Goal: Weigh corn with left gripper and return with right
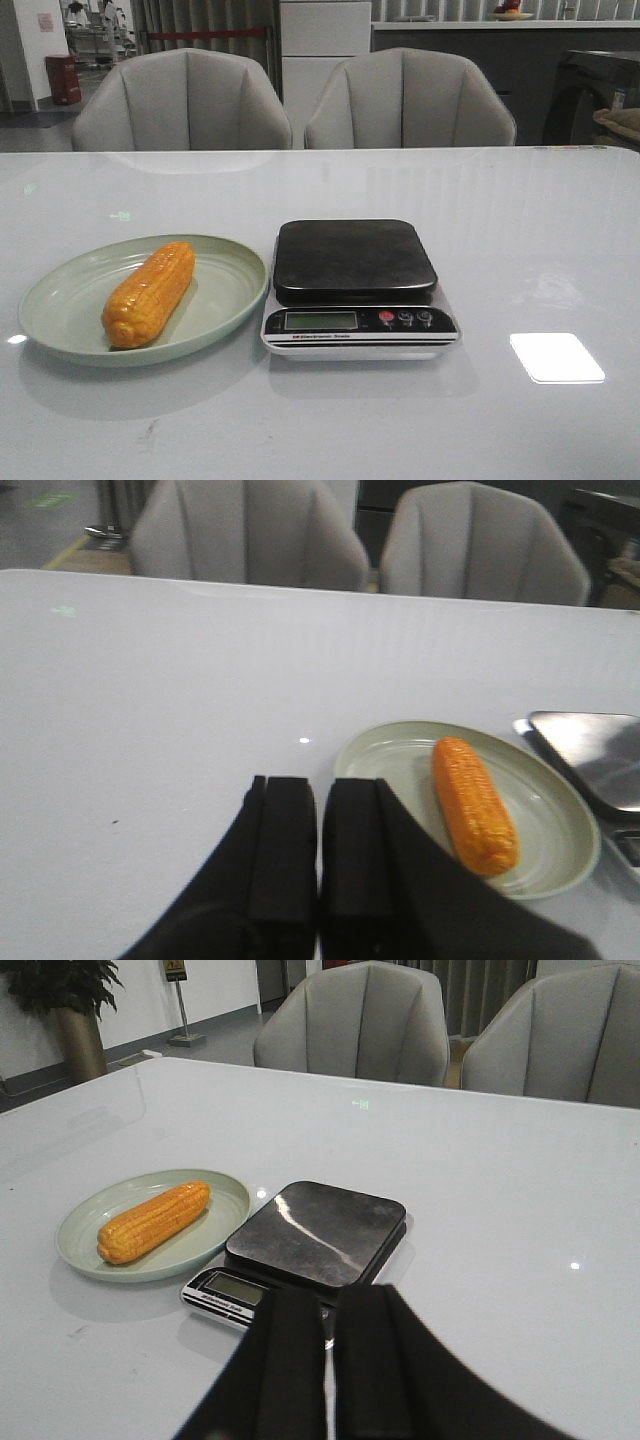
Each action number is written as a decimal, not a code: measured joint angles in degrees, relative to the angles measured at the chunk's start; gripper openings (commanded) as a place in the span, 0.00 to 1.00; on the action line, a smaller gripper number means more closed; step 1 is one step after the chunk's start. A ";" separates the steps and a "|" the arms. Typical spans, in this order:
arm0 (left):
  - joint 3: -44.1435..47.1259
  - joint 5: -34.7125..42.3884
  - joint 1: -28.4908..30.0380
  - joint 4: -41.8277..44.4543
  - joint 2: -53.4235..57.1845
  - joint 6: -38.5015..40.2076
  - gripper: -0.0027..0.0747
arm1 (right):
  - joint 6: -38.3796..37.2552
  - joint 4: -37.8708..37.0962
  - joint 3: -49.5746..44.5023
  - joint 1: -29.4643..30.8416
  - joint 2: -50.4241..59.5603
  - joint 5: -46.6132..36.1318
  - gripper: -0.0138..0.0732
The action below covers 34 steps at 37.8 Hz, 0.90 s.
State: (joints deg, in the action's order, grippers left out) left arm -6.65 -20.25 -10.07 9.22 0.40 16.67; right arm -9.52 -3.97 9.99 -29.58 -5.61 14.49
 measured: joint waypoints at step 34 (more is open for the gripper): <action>7.07 9.81 11.23 -4.84 0.00 -6.87 0.18 | 0.00 0.00 0.00 0.00 0.00 0.09 0.38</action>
State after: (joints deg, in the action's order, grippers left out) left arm 0.42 -10.44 1.16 4.39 0.40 9.80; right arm -9.52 -3.97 9.99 -29.58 -5.61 14.59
